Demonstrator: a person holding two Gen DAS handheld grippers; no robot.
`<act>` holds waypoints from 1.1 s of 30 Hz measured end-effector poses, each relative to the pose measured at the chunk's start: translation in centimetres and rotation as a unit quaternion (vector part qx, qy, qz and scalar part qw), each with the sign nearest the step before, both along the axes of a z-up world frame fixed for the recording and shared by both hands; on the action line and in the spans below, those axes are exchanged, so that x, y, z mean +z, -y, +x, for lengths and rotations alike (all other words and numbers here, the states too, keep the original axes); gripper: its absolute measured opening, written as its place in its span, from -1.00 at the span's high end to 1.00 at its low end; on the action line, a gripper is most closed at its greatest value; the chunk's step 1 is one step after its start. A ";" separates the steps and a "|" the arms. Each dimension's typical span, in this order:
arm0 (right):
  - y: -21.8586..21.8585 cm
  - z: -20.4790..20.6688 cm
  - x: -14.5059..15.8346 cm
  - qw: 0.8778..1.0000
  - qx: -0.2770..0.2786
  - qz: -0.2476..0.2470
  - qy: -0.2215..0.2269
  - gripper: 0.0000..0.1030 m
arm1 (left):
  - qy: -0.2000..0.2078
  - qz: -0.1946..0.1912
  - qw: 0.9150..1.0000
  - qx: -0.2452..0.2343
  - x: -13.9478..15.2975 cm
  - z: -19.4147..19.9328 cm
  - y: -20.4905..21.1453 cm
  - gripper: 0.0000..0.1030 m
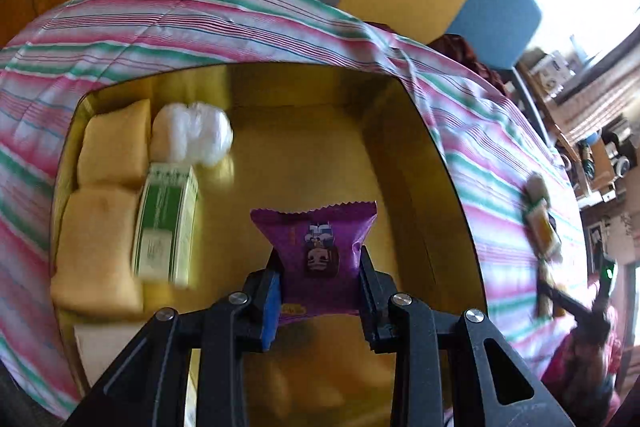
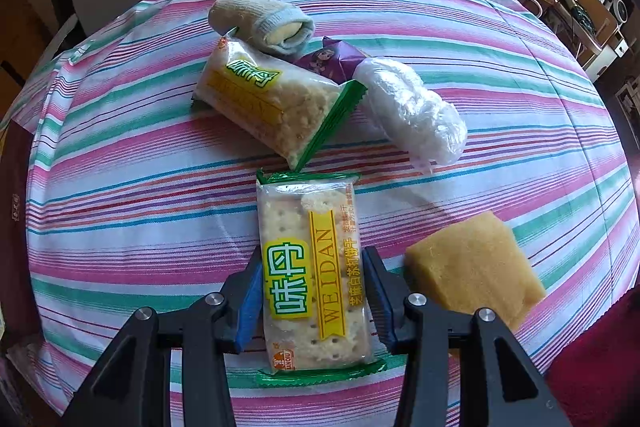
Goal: Organize objects
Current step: 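Carry the purple packet into the gold tray and release it while the right gripper grasps the WEIDAN cracker packet, then hold the WEIDAN cracker packet in the right gripper and lift it toward the tray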
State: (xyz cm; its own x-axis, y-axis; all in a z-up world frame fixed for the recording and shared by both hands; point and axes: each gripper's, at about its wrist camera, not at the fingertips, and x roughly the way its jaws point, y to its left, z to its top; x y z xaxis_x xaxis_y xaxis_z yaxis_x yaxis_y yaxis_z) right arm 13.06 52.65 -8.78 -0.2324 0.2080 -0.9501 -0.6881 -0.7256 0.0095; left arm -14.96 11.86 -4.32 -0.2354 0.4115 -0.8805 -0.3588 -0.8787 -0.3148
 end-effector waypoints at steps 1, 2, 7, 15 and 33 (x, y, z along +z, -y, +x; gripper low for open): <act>0.0 0.0 0.0 1.000 0.000 0.000 0.000 0.09 | 0.006 0.001 1.000 0.005 -0.2 -0.7 -0.3 0.36; 0.0 0.1 0.0 1.000 0.000 0.000 0.000 0.09 | 0.010 0.004 1.000 0.006 -0.4 -1.5 -0.7 0.36; -0.1 0.5 0.1 1.000 0.005 0.003 0.002 0.09 | 0.002 -0.018 0.999 0.027 -1.2 -5.2 -2.3 0.36; -0.8 1.4 0.2 1.000 0.009 0.004 0.001 0.09 | 0.002 -0.064 0.997 0.052 -2.9 -8.4 -2.8 0.33; -1.8 2.5 0.5 1.000 0.014 0.011 0.004 0.09 | -0.104 -0.052 0.992 0.042 2.5 -2.1 -0.6 -0.16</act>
State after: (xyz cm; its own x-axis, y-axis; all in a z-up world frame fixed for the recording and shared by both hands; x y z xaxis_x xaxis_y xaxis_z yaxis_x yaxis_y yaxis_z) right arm 15.52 54.42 -8.27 -0.2306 0.2217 -0.9475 -0.6675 -0.7445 -0.0117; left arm -17.06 12.46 -1.84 -0.4459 0.2927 -0.8458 -0.3303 -0.9321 -0.1484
